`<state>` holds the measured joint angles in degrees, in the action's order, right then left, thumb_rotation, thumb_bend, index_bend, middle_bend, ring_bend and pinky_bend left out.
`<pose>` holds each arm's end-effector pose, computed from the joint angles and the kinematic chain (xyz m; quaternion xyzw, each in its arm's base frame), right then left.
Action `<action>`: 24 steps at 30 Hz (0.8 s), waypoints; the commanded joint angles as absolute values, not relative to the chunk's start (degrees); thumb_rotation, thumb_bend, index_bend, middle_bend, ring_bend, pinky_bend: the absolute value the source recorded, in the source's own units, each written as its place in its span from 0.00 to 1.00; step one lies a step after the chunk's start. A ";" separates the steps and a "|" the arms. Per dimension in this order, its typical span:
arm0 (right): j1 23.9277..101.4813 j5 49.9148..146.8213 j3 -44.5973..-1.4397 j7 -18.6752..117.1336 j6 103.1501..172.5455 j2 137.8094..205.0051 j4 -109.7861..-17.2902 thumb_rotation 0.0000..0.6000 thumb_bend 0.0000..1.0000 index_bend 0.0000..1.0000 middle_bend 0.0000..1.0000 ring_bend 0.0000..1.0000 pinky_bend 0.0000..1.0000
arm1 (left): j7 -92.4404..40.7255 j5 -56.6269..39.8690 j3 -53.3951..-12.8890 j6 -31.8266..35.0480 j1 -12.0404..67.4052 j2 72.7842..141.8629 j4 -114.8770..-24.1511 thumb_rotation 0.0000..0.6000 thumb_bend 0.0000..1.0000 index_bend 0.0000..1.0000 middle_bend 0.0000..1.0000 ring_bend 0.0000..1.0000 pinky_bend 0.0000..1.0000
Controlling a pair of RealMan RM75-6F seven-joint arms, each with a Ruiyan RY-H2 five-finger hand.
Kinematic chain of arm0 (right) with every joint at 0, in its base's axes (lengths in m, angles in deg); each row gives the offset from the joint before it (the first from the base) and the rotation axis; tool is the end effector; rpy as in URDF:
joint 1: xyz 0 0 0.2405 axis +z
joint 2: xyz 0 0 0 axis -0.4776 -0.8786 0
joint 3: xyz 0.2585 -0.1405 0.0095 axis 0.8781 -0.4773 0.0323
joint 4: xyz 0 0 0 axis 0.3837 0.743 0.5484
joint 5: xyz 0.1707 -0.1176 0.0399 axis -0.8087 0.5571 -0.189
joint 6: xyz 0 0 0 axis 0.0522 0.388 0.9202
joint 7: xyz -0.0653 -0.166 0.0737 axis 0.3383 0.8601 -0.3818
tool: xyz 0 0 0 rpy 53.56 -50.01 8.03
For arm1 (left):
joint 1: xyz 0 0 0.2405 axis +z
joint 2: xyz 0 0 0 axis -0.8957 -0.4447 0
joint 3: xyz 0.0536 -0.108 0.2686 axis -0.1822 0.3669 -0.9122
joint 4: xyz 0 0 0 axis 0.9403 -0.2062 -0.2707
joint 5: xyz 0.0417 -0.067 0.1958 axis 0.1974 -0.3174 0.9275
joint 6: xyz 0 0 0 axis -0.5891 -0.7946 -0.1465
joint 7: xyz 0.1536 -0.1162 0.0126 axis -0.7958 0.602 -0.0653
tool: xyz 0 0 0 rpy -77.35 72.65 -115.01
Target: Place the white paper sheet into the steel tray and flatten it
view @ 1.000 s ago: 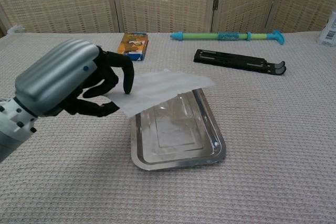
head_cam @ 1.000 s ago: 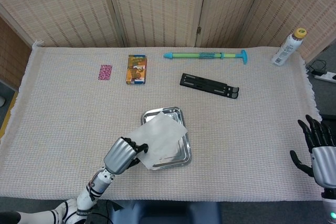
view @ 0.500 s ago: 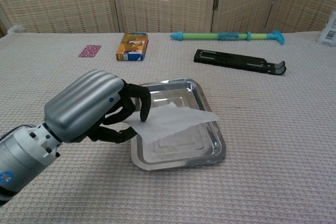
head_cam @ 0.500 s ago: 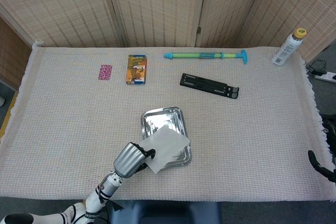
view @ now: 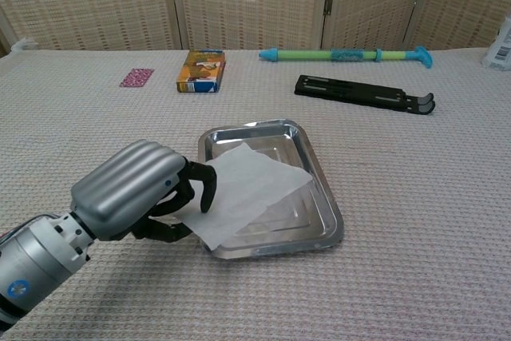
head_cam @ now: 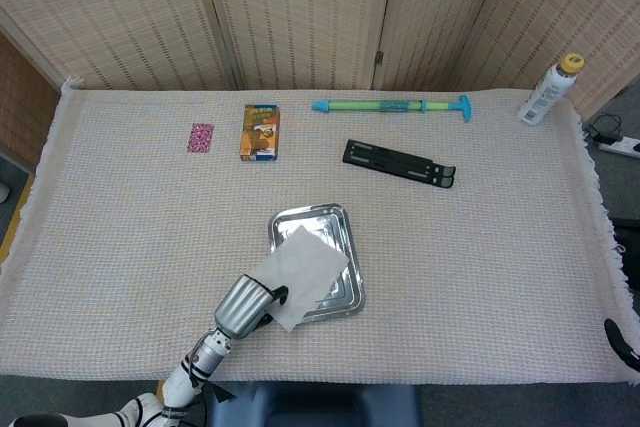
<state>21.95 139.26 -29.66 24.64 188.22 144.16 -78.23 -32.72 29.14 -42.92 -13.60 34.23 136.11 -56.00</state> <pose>-0.2978 -0.1457 0.2826 0.5287 -0.3002 0.6111 0.5069 -0.1564 0.2962 -0.1219 -0.7432 -0.2482 -0.5110 0.3534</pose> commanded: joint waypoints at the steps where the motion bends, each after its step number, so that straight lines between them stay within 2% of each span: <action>1: 22.24 138.86 -30.14 23.07 187.63 144.21 -77.88 1.00 0.40 0.00 0.00 0.00 0.00 | -35.69 28.56 -42.32 -13.73 34.71 137.09 -56.04 1.00 0.68 0.66 1.00 1.00 1.00; 9: 22.60 138.25 -30.27 22.21 187.14 144.10 -77.89 1.00 0.40 0.00 0.00 0.00 0.00 | -39.83 28.87 -42.52 -13.43 34.96 139.72 -57.95 1.00 0.68 0.64 1.00 1.00 1.00; 12: 22.46 138.32 -30.08 21.99 188.02 144.34 -77.65 1.00 0.40 0.00 0.00 0.00 0.00 | -40.39 28.27 -42.05 -12.21 34.59 140.72 -57.74 1.00 0.67 0.52 1.00 1.00 1.00; 14: 22.41 138.30 -30.06 21.87 188.27 144.41 -77.50 1.00 0.40 0.00 0.00 0.00 0.00 | -40.35 27.80 -41.49 -11.71 34.34 141.41 -57.45 1.00 0.58 0.41 1.00 1.00 1.00; 17: 22.42 137.78 -29.97 21.44 188.25 144.40 -77.43 1.00 0.40 0.00 0.00 0.00 0.00 | -40.14 27.89 -41.21 -11.76 34.08 142.07 -56.86 1.00 0.38 0.28 1.00 1.00 1.00; 20: 22.48 137.23 -29.83 21.30 188.08 144.39 -77.49 1.00 0.40 0.00 0.00 0.00 0.00 | -40.05 28.06 -41.16 -11.91 33.93 142.29 -56.96 1.00 0.28 0.23 1.00 1.00 1.00; 24: 22.55 136.68 -29.66 21.60 187.82 144.46 -77.70 1.00 0.40 0.00 0.00 0.00 0.00 | -40.54 28.67 -41.48 -12.26 33.83 142.22 -57.81 1.00 0.24 0.21 1.00 1.00 1.00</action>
<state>22.54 136.70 -29.67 21.59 187.83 144.45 -77.69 -40.39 28.58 -41.38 -12.22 33.85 142.25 -57.65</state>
